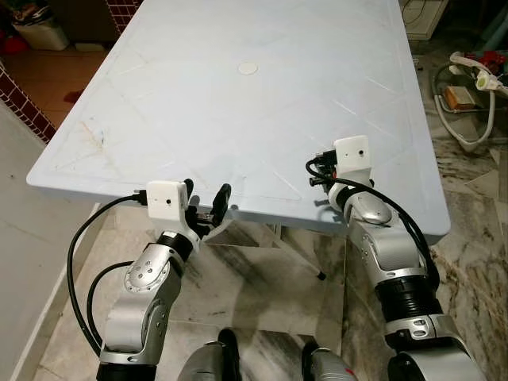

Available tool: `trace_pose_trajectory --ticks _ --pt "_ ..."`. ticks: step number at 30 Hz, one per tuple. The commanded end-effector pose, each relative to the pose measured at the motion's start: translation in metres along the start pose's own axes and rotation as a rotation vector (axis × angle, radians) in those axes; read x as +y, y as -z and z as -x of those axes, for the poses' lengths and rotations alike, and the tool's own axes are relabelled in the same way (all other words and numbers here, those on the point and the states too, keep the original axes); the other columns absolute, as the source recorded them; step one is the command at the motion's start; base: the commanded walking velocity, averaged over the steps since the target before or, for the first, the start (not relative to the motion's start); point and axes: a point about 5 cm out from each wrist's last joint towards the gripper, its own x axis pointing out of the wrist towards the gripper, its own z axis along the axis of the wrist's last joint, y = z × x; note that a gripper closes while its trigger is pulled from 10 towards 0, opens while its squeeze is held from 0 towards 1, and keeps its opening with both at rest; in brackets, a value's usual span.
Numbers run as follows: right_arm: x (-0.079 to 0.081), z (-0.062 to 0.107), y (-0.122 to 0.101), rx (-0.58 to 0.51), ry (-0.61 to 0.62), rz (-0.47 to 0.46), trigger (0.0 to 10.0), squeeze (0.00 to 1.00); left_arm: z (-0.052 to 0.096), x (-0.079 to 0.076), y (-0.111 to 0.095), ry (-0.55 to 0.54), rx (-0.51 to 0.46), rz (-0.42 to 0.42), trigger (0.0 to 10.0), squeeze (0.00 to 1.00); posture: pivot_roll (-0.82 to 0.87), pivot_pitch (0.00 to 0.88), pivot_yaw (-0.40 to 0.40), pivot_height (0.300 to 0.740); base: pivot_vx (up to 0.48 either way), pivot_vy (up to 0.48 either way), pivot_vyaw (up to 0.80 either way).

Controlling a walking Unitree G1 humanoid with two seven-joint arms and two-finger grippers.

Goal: Hang keys on a hook

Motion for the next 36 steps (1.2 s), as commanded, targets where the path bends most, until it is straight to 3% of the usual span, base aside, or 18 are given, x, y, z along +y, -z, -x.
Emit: trace_pose_trajectory --ticks 1,6,8,12,24,30,36 --pt "0.002 0.005 0.026 0.117 -0.009 -0.009 0.0 0.0 0.001 0.002 0.002 -0.008 0.008 -0.012 10.0 0.0 -0.02 0.245 0.064 0.74 0.0 0.0 0.0" --pt "0.004 0.005 0.029 0.127 -0.008 -0.015 0.0 0.0 0.001 0.003 0.002 -0.013 0.01 -0.014 10.0 0.0 -0.02 0.246 0.062 0.74 0.0 0.0 0.0" --pt "0.002 0.004 0.02 0.073 0.01 -0.037 0.0 0.0 0.001 0.003 0.002 -0.016 0.009 -0.016 10.0 0.0 -0.02 0.246 0.062 0.74 0.0 0.0 0.0" --pt "-0.003 0.004 0.004 -0.024 0.047 0.006 0.0 0.0 0.001 0.004 0.002 -0.018 0.008 -0.015 10.0 0.0 -0.02 0.246 0.065 0.74 0.0 0.0 0.0" --pt "0.001 0.012 -0.008 -0.127 0.06 0.04 0.0 0.0 -0.001 0.003 0.001 -0.015 0.004 -0.016 10.0 0.0 -0.02 0.244 0.07 0.74 0.0 0.0 0.0" --pt "0.0 0.018 -0.038 -0.304 0.074 0.08 0.0 0.0 -0.002 0.004 0.002 -0.019 0.004 -0.02 10.0 0.0 -0.03 0.242 0.072 0.74 0.0 0.0 0.0" --pt "0.003 0.02 -0.048 -0.352 0.061 0.091 0.0 0.0 -0.003 0.005 0.0 -0.035 -0.013 -0.024 10.0 0.0 -0.03 0.238 0.069 0.74 0.0 0.0 0.0"
